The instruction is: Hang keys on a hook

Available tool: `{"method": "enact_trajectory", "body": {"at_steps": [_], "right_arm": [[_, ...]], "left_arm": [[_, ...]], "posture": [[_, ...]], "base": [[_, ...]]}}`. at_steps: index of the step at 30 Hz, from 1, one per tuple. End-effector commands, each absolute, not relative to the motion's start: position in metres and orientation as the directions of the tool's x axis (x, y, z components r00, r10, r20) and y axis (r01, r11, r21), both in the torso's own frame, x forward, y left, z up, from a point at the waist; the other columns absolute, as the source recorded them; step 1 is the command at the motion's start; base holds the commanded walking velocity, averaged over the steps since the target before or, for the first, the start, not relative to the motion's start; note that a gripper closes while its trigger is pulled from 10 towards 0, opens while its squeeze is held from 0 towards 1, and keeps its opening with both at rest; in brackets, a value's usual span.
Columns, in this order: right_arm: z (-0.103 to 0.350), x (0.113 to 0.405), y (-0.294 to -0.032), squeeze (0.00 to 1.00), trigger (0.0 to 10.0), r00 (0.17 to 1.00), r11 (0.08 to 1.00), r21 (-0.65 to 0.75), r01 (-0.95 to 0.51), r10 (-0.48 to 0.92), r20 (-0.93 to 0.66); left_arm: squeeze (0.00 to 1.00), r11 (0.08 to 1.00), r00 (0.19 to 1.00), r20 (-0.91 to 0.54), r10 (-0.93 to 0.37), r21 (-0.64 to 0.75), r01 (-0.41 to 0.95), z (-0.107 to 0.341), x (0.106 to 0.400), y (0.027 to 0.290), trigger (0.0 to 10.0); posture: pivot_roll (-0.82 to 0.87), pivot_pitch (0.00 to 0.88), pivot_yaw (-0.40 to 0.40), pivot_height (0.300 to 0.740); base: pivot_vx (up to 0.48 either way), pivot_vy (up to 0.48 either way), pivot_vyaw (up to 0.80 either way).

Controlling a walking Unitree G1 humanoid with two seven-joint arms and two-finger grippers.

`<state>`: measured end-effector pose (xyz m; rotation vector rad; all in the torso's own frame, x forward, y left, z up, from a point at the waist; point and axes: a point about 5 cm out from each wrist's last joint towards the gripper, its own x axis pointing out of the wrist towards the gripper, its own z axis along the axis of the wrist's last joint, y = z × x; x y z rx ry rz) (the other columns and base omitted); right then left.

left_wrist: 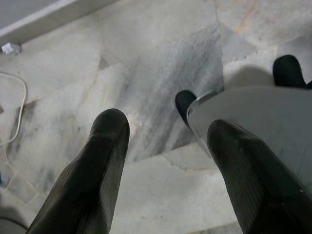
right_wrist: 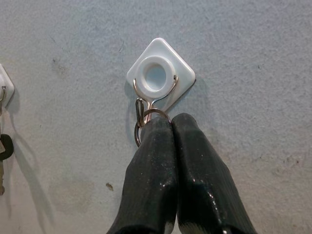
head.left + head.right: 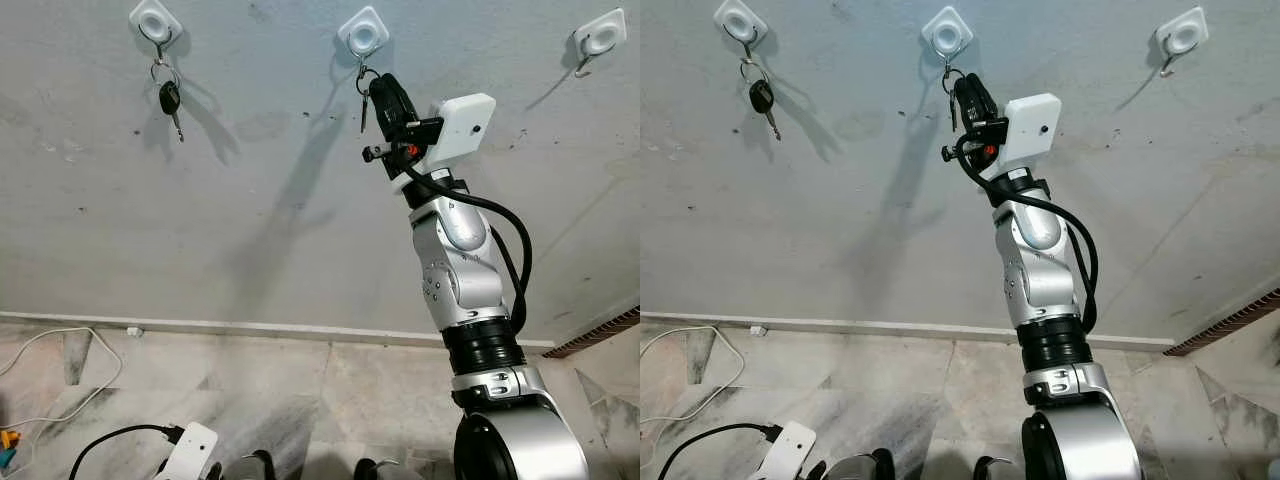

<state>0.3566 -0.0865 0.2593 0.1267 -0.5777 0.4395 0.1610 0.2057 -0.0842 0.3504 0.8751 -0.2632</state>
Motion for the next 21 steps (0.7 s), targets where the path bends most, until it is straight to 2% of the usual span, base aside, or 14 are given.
{"method": "enact_trajectory", "body": {"at_steps": [1,15,16,21], "right_arm": [[0.260,0.355,-0.086,0.00,10.0,0.752,0.900,0.012,-0.436,0.357,0.554],[0.239,0.363,-0.062,0.00,10.0,0.792,0.872,0.057,-0.485,0.411,0.453],[0.239,0.363,-0.062,1.00,10.0,0.795,0.878,0.055,-0.475,0.401,0.455],[0.241,0.363,-0.063,1.00,10.0,0.790,0.879,0.045,-0.474,0.402,0.464]], "left_arm": [[0.00,0.907,0.576,-0.813,-0.082,0.179,0.382,-0.089,0.149,0.208,10.0],[0.00,0.906,0.561,-0.824,-0.081,0.174,0.386,-0.092,0.144,0.207,10.0],[0.00,0.907,0.563,-0.822,-0.081,0.173,0.384,-0.092,0.145,0.206,10.0],[0.00,0.908,0.564,-0.822,-0.082,0.172,0.383,-0.091,0.145,0.205,10.0]], "posture": [[0.15,0.198,0.045,0.740],[0.15,0.198,0.038,0.740],[0.15,0.197,0.035,0.740],[0.15,0.197,0.033,0.740]], "base": [[0.000,0.000,0.00],[0.000,0.000,0.00],[0.000,0.000,0.00],[0.000,0.000,0.00]]}}
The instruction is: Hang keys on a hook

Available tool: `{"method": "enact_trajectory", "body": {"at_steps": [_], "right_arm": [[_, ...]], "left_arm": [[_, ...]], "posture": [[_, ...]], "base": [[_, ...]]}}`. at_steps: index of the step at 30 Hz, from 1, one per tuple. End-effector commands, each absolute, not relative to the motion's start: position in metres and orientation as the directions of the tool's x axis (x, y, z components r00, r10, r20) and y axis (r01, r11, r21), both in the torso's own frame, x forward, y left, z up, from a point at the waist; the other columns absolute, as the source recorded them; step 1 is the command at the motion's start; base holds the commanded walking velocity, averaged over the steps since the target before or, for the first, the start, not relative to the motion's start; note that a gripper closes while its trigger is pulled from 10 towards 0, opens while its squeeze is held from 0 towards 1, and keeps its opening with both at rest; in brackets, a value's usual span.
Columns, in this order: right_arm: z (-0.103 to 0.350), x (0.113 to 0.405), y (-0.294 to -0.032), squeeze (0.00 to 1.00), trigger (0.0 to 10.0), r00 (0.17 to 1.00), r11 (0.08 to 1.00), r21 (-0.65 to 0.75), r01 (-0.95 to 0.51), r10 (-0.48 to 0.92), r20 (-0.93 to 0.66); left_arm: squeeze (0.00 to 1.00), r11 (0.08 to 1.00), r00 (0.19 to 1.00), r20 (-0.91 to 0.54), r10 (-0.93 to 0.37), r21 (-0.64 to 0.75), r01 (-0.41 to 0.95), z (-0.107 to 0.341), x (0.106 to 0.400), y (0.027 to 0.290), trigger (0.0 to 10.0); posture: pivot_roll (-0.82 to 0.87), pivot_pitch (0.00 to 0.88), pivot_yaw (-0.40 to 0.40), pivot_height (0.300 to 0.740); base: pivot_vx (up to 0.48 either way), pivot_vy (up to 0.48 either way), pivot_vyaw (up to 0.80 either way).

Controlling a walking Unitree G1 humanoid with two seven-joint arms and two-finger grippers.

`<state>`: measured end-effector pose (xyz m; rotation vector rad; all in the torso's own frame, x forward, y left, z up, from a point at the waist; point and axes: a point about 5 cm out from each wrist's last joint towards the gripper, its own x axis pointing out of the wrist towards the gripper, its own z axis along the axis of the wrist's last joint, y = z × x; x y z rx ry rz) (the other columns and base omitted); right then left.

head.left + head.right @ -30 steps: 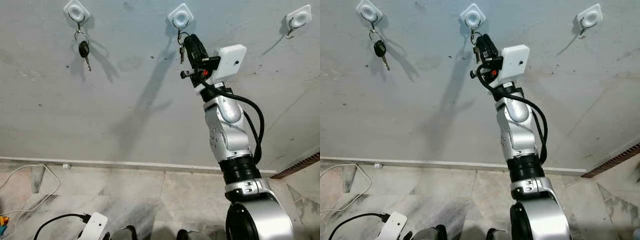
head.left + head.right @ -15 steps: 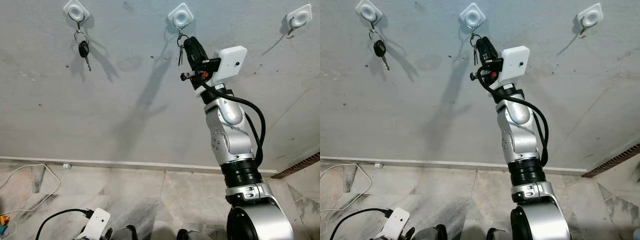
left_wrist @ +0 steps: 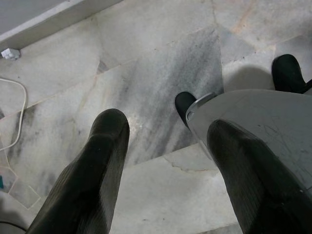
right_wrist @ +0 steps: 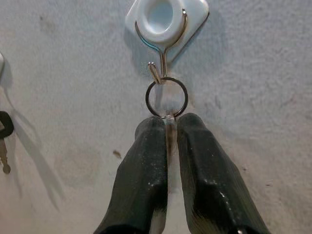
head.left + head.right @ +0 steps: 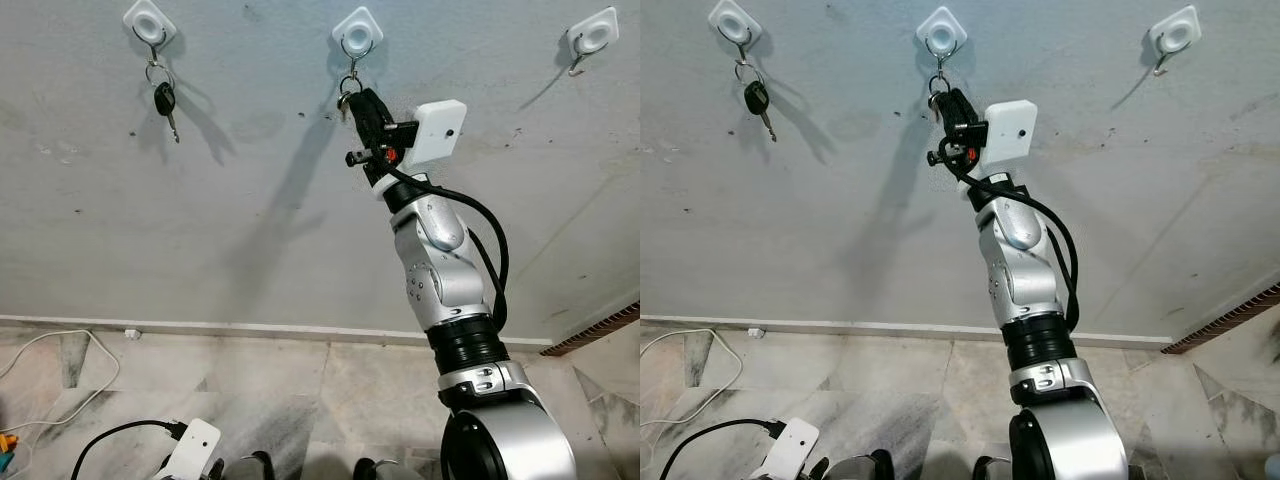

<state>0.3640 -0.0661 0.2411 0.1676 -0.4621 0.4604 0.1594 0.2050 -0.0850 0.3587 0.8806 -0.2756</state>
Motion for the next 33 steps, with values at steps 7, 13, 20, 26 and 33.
{"method": "enact_trajectory", "body": {"at_steps": [7,13,20,26,33], "right_arm": [[0.240,0.362,-0.068,1.00,10.0,0.790,0.892,0.012,-0.452,0.395,0.469],[0.235,0.357,-0.080,1.00,10.0,0.798,0.910,-0.026,-0.414,0.377,0.471],[0.222,0.347,-0.098,1.00,10.0,0.822,0.927,-0.045,-0.373,0.353,0.447],[0.213,0.330,-0.119,1.00,10.0,0.855,0.950,-0.066,-0.306,0.304,0.420],[0.202,0.317,-0.136,1.00,10.0,0.885,0.963,-0.091,-0.255,0.270,0.380]], "left_arm": [[0.00,0.905,0.559,-0.825,-0.083,0.172,0.388,-0.092,0.145,0.205,10.0],[0.00,0.908,0.570,-0.817,-0.081,0.176,0.381,-0.090,0.151,0.203,10.0],[0.00,0.916,0.577,-0.814,-0.071,0.175,0.361,-0.090,0.152,0.204,10.0],[0.00,0.946,0.633,-0.773,-0.053,0.163,0.279,-0.085,0.159,0.206,10.0],[0.00,0.971,0.771,-0.630,-0.089,0.118,0.209,-0.066,0.192,0.193,10.0]], "posture": [[0.14,0.187,0.035,0.740],[0.13,0.168,0.024,0.740],[0.10,0.149,0.018,0.740],[0.05,0.122,0.011,0.740],[0.04,0.107,-0.003,0.740]], "base": [[0.000,0.000,0.00],[0.000,0.000,0.00],[0.000,0.000,0.00],[0.000,0.000,0.00],[0.000,0.000,0.00]]}}
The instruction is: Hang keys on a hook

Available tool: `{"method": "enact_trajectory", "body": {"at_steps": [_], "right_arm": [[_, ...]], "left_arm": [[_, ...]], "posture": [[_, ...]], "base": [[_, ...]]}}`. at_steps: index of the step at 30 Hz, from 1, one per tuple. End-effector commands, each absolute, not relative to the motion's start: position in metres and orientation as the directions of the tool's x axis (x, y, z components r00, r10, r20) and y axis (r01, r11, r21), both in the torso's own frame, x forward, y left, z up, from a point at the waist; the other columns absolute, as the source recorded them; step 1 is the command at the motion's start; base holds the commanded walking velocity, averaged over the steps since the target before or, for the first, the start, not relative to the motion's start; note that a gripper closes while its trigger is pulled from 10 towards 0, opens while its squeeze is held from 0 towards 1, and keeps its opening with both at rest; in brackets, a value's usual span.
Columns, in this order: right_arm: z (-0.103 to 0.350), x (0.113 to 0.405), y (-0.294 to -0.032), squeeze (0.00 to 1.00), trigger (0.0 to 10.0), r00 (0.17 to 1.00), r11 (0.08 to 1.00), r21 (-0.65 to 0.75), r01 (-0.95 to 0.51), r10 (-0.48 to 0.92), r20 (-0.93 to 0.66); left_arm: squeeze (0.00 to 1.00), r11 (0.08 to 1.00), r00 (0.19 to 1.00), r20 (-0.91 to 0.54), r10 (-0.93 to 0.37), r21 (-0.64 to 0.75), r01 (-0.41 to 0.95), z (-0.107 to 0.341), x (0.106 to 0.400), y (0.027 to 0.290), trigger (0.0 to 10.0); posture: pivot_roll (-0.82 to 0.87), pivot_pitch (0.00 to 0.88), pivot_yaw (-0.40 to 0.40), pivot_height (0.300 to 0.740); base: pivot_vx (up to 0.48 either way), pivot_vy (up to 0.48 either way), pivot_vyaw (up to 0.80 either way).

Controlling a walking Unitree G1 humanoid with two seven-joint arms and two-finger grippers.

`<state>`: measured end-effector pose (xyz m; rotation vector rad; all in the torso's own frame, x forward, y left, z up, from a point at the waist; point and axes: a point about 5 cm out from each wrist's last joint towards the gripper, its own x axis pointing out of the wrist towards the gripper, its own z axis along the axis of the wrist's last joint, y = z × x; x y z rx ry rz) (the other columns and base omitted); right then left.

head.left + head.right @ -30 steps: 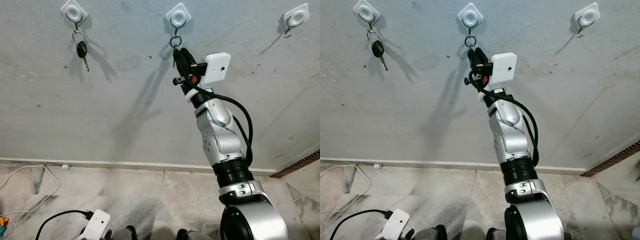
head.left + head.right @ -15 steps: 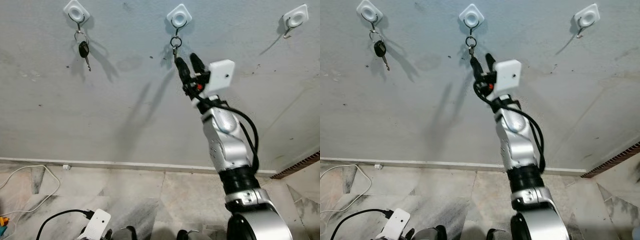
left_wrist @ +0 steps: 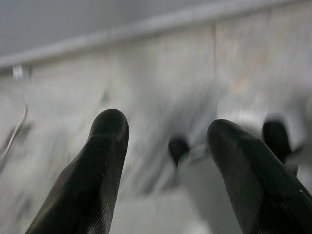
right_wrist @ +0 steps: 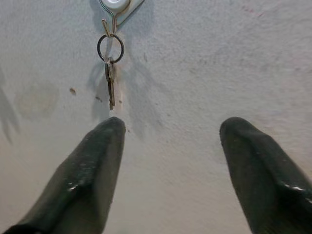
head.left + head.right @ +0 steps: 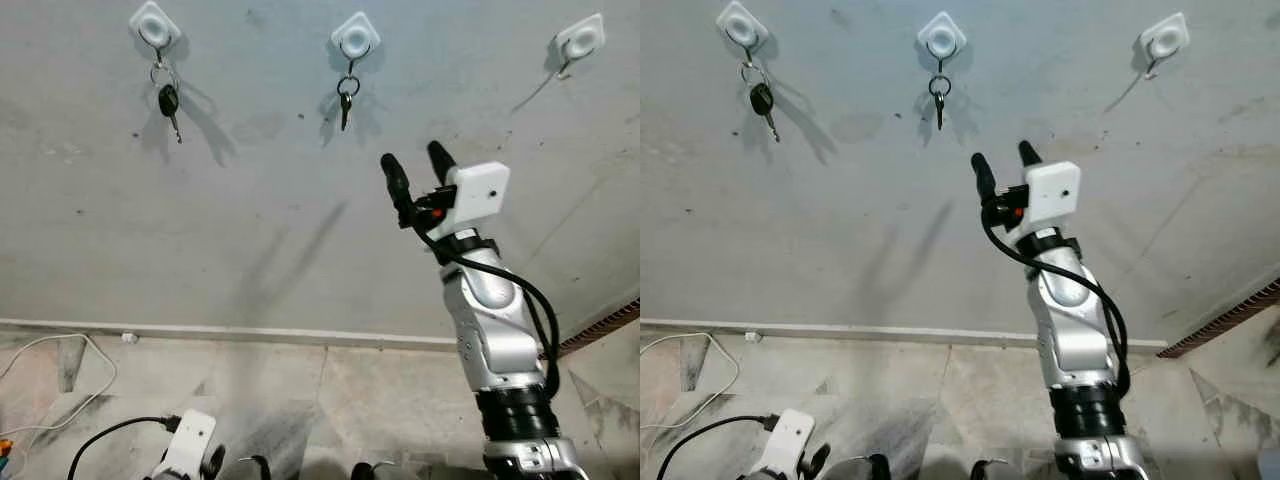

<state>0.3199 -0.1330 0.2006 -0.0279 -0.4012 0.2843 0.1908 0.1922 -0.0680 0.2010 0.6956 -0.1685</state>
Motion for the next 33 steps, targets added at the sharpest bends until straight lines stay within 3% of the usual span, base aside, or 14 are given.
{"method": "enact_trajectory", "body": {"at_steps": [1,10,14,21,26,27,29,30,31,33], "right_arm": [[0.196,0.312,-0.140,1.00,10.0,0.897,0.966,-0.101,-0.240,0.260,0.358],[0.174,0.296,-0.146,1.00,10.0,0.933,0.963,-0.134,-0.234,0.261,0.246],[0.169,0.295,-0.145,1.00,10.0,0.948,0.966,-0.118,-0.231,0.251,0.195],[0.168,0.293,-0.144,1.00,10.0,0.950,0.967,-0.088,-0.241,0.253,0.182],[0.171,0.297,-0.143,1.00,10.0,0.951,0.965,-0.090,-0.245,0.258,0.172],[0.171,0.297,-0.143,0.88,10.0,0.951,0.965,-0.091,-0.246,0.259,0.170],[0.171,0.299,-0.143,0.37,10.0,0.951,0.964,-0.088,-0.251,0.263,0.164],[0.171,0.299,-0.143,0.37,10.0,0.951,0.964,-0.088,-0.251,0.263,0.164],[0.170,0.300,-0.142,0.00,10.0,0.952,0.964,-0.085,-0.251,0.262,0.156],[0.170,0.301,-0.141,0.00,10.0,0.954,0.964,-0.085,-0.251,0.261,0.148]], "left_arm": [[0.00,0.973,0.806,-0.583,-0.101,0.110,0.202,-0.059,0.201,0.188,10.0],[0.00,0.989,0.942,-0.313,-0.124,0.040,0.143,-0.015,0.237,0.168,10.0],[0.00,0.987,0.965,-0.218,-0.148,0.025,0.157,0.008,0.239,0.163,10.0],[0.00,0.987,0.976,-0.160,-0.149,0.030,0.155,0.027,0.239,0.161,10.0],[0.00,0.990,0.971,-0.194,-0.140,-0.005,0.142,0.035,0.235,0.157,10.0],[0.00,0.990,0.971,-0.194,-0.141,-0.008,0.142,0.036,0.235,0.156,10.0],[0.00,0.990,0.970,-0.196,-0.143,-0.018,0.142,0.039,0.234,0.153,10.0],[0.00,0.990,0.970,-0.196,-0.143,-0.018,0.142,0.039,0.234,0.153,10.0],[0.00,0.990,0.969,-0.200,-0.143,-0.025,0.141,0.040,0.233,0.153,10.0],[0.00,0.990,0.968,-0.206,-0.141,-0.034,0.137,0.042,0.233,0.152,10.0]], "posture": [[0.03,0.106,-0.005,0.740],[0.03,0.101,-0.017,0.740],[0.03,0.107,-0.017,0.740],[0.04,0.116,-0.015,0.740],[0.04,0.119,-0.017,0.740],[0.04,0.119,-0.017,0.740],[0.05,0.122,-0.019,0.740],[0.05,0.122,-0.019,0.740],[0.05,0.125,-0.020,0.740],[0.05,0.127,-0.020,0.740]], "base": [[0.000,0.000,0.00],[0.000,0.000,0.00],[0.000,0.000,0.00],[0.000,0.000,0.00],[0.000,0.000,0.00],[0.000,0.000,0.00],[0.000,0.000,0.00],[0.000,0.000,0.00],[0.000,0.000,-0.41],[0.000,0.000,-0.58]]}}
